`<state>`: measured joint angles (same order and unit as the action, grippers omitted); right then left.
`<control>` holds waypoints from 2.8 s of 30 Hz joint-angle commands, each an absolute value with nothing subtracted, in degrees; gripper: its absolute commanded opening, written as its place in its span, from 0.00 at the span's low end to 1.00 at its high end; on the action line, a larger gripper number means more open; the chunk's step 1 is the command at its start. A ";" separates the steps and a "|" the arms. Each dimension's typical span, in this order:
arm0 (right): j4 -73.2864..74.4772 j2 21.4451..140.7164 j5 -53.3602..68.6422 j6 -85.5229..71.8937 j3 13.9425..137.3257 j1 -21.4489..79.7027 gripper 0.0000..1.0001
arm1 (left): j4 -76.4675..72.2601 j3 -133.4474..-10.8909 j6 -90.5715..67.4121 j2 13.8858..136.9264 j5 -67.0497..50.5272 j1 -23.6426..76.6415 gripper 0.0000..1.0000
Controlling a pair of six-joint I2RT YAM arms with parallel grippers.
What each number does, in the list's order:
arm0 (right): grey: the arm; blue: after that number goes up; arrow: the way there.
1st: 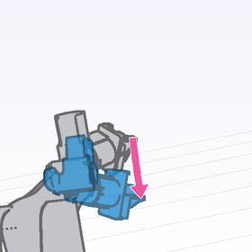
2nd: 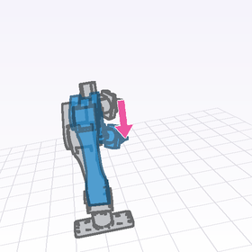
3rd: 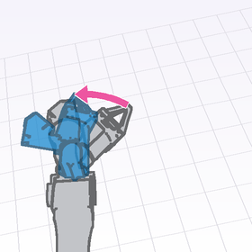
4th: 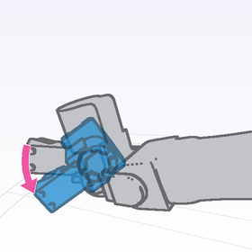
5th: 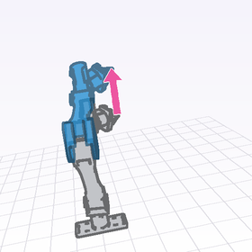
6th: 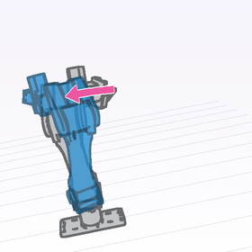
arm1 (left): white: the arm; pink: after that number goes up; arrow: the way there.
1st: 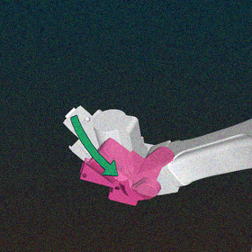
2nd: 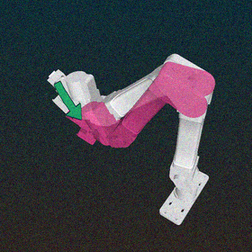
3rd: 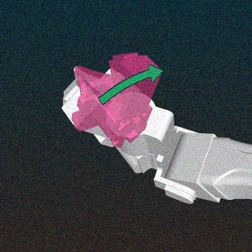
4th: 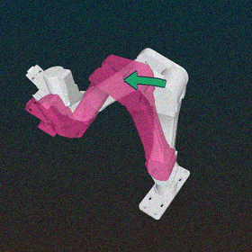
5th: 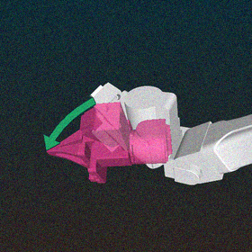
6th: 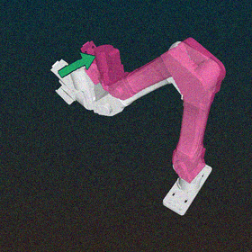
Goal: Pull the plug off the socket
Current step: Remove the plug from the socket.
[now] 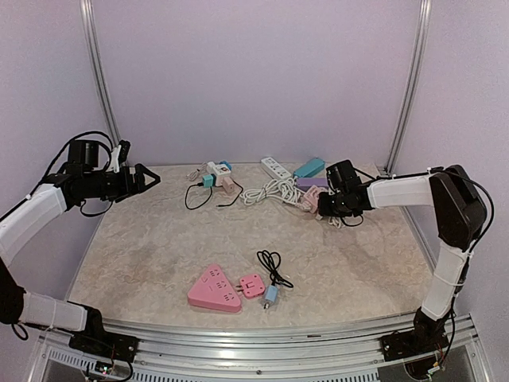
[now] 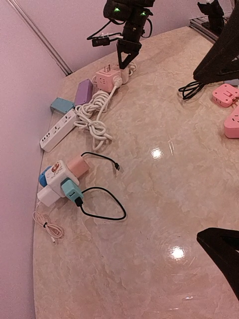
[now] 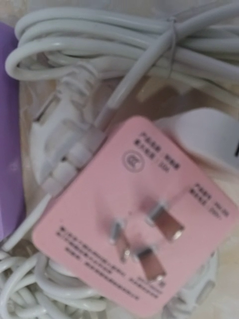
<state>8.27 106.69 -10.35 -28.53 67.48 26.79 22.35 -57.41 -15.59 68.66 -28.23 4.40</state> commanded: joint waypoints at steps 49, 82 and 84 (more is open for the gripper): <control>10.61 91.97 15.17 -22.25 63.18 30.70 0.00 | 17.58 -64.10 -10.08 78.65 -31.00 24.02 0.99; 13.58 85.17 33.61 -9.58 59.09 42.28 0.00 | -9.24 -69.14 10.46 104.03 -54.92 35.31 0.97; 13.19 84.62 33.50 -9.80 58.31 42.28 0.00 | -9.53 -70.10 10.71 105.78 -55.06 35.99 0.97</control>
<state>18.63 88.88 28.99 -11.20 58.89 41.30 -9.82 -67.22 8.49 102.48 -52.12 34.35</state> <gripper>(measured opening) 0.175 0.972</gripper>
